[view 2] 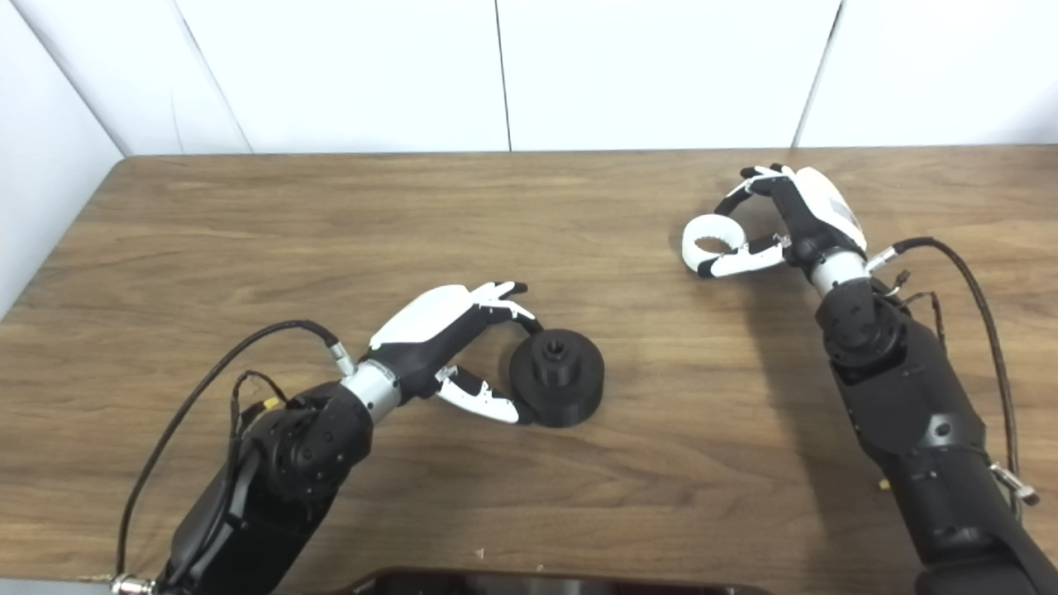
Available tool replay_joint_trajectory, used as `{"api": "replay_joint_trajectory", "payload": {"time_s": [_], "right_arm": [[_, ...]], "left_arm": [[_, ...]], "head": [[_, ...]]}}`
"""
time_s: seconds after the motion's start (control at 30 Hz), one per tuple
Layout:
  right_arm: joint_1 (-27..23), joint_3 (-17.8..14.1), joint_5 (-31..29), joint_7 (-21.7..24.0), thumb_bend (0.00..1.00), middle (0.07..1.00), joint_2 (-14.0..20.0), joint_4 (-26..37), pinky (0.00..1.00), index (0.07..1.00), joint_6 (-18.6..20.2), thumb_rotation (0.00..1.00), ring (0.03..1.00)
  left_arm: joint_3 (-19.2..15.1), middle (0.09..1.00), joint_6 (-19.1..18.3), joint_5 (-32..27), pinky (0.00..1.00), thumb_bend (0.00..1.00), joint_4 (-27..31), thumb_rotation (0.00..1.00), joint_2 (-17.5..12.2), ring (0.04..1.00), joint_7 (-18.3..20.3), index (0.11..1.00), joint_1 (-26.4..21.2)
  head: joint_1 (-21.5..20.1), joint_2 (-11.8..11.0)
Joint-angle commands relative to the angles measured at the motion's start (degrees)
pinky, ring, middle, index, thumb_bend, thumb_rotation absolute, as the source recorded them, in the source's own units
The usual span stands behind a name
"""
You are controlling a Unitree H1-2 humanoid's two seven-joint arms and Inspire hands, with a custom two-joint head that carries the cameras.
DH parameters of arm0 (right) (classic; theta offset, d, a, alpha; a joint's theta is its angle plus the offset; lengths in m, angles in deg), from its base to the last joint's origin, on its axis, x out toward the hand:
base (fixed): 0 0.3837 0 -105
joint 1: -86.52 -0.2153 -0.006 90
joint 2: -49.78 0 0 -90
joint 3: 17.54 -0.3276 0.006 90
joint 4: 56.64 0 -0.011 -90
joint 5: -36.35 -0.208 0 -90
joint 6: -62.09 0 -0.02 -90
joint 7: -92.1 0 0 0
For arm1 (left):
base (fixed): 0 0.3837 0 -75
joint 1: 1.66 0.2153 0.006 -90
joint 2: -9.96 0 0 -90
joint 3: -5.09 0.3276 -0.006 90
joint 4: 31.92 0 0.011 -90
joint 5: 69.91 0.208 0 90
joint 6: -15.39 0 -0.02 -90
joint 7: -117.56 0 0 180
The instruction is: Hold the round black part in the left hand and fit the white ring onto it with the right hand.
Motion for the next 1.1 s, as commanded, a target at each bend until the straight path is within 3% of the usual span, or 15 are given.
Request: {"api": "replay_joint_trajectory", "payload": {"time_s": [0.0, 0.37, 1.07], "right_arm": [[-2.4, -0.8, -0.2, -1.0, 0.53, 0.89, 0.6, 2.1, 0.91, 0.491, -1.3, 0.15, 0.983], [-1.2, -2.0, -2.1, 0.9, 0.52, 0.892, 0.8, 7.0, 0.96, 0.49, -0.2, 0.15, 0.981], [5.0, -3.1, -3.8, 11.4, 0.52, 0.889, 1.6, 30.5, 0.96, 0.49, 8.6, 0.15, 0.98]], "left_arm": [[0.9, 0.987, 0.6, -1.6, 0.83, 0.83, -0.2, 0.27, 0.4, 1.0, 1.6, 0.73, -0.4], [1.1, 0.99, 0.4, -1.6, 0.84, 0.83, -0.3, 0.28, 0.3, 1.0, 2.0, 0.733, -0.6], [1.1, 0.99, 0.1, -1.6, 0.85, 0.83, -0.8, 0.26, 0.4, 1.0, 2.2, 0.735, -1.1]], "head": [[0.1, 0.0], [0.1, 0.1], [0.1, 0.1]]}}
